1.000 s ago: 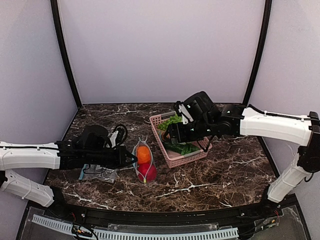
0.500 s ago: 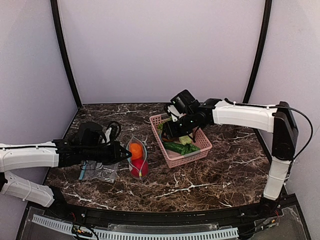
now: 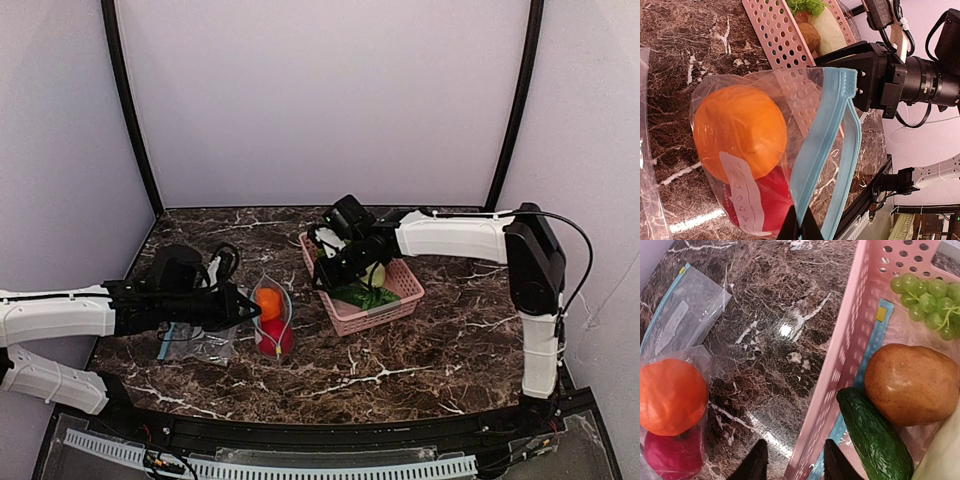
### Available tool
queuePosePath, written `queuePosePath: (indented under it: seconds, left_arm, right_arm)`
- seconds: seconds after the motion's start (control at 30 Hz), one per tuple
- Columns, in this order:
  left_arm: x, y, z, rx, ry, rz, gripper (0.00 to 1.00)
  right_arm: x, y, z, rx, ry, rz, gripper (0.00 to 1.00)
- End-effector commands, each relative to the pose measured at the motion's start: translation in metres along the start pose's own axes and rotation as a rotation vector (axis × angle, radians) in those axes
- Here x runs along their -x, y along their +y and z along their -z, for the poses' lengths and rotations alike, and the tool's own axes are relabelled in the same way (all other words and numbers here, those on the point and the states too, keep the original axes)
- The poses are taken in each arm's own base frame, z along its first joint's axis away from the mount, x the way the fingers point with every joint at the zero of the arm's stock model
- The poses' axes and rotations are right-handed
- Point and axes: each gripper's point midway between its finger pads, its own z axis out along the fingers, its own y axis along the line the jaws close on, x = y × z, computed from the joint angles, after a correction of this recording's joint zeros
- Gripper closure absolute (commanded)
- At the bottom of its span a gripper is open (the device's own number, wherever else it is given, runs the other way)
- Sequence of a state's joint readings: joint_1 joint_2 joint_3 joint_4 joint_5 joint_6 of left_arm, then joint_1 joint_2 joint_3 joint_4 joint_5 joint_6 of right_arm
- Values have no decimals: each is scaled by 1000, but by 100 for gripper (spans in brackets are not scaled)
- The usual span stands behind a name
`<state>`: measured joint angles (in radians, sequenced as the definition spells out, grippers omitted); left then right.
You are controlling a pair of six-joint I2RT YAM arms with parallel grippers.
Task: Place the food in the zip-top bag and seal the zipper
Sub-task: Pick up the fake fruit from the bin.
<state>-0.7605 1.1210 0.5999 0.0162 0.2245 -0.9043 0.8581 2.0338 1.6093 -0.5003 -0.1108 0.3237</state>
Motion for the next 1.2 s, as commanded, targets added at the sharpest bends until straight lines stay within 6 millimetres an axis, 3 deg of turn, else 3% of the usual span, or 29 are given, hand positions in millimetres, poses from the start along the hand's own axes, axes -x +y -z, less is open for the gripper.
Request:
queuePosePath:
  seconds: [0.0, 0.23, 0.4, 0.7, 0.83, 0.97, 1.07, 1.17]
  left_arm:
    - [-2, 2, 6, -9, -5, 9, 99]
    - [-1, 2, 10, -11, -19, 11, 99]
    - [-2, 3, 13, -15, -23, 13, 99]
    - [-8, 8, 22, 4, -16, -2, 99]
    - [-10, 11, 27, 11, -19, -5, 99]
    - [-9, 11, 29, 6, -26, -6, 99]
    - [-10, 11, 31, 2, -31, -6, 99]
    - [-13, 14, 32, 3, -30, -4, 99]
  right_arm:
    - [6, 9, -13, 19, -4, 38, 72]
    - [-4, 18, -10, 24, 17, 91, 100]
    - [-30, 29, 6, 29, 47, 126, 100]
    - [-114, 14, 43, -22, 171, 109, 100]
    - [-135, 13, 67, 3, 164, 121, 100]
    - [-156, 9, 78, 17, 186, 143, 100]
    - [-167, 10, 84, 42, 202, 161, 94]
    - [-170, 10, 93, 52, 186, 175, 76]
